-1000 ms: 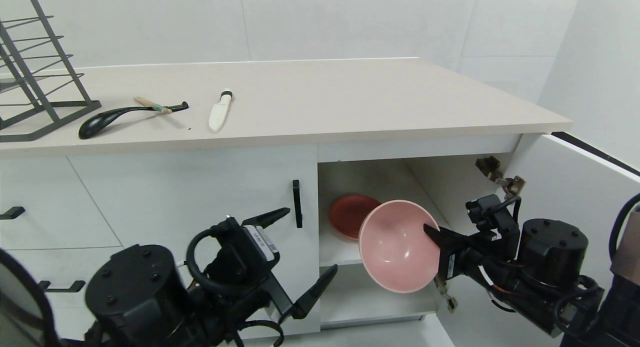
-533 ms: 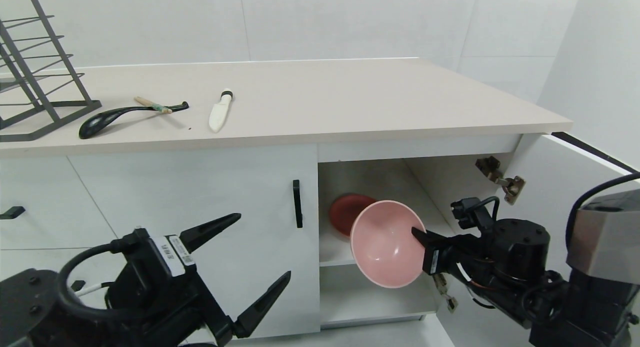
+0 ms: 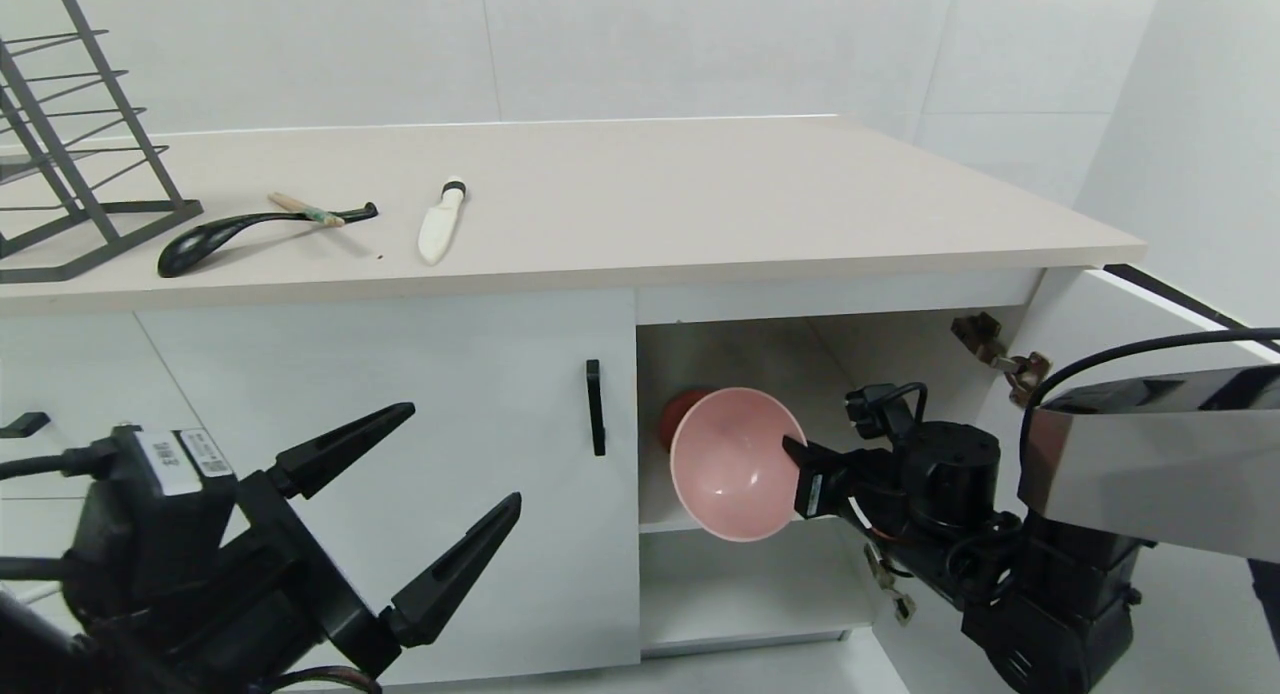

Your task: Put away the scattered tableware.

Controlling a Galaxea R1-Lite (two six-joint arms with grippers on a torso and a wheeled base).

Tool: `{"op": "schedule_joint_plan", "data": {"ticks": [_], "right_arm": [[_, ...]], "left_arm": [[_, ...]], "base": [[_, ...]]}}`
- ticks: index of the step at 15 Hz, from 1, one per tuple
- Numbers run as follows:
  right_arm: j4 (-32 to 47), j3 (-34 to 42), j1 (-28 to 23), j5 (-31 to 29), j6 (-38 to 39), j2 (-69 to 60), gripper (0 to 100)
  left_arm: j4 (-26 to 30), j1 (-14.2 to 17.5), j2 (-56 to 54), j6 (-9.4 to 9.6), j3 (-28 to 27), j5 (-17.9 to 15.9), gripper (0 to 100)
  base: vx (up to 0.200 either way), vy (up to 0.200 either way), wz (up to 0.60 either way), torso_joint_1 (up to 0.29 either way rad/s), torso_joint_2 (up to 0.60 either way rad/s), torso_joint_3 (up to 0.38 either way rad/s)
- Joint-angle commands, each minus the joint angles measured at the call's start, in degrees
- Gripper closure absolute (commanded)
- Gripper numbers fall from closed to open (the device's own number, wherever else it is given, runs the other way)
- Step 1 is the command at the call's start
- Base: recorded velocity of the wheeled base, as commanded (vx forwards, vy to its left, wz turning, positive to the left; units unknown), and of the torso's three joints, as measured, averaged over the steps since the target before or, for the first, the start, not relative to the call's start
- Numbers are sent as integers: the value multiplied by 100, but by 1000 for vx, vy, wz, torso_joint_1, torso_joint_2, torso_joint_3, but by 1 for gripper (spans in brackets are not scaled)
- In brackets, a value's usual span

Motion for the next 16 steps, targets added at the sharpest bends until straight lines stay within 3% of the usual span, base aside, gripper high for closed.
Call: {"op": "schedule_joint_plan", "data": {"ticks": [1, 3, 8, 16], "right_arm": [[-12, -172, -40, 1, 0, 195, 100], [-12, -225, -67, 10, -9, 195, 100], [-12, -445, -137, 10, -80, 380, 100], [-12, -1658, -374, 45, -88, 1048, 100]], "left_arm": [[-6, 89, -426, -354, -1, -29, 0], [-6, 89, -479, -231, 7, -29, 0], [-6, 97, -479, -249, 7, -20, 0], [-6, 89, -470, -258, 7, -20, 0]], "base": [[0, 0, 0, 0, 0, 0], [0, 0, 0, 0, 0, 0], [0, 0, 0, 0, 0, 0], [0, 0, 0, 0, 0, 0]]}}
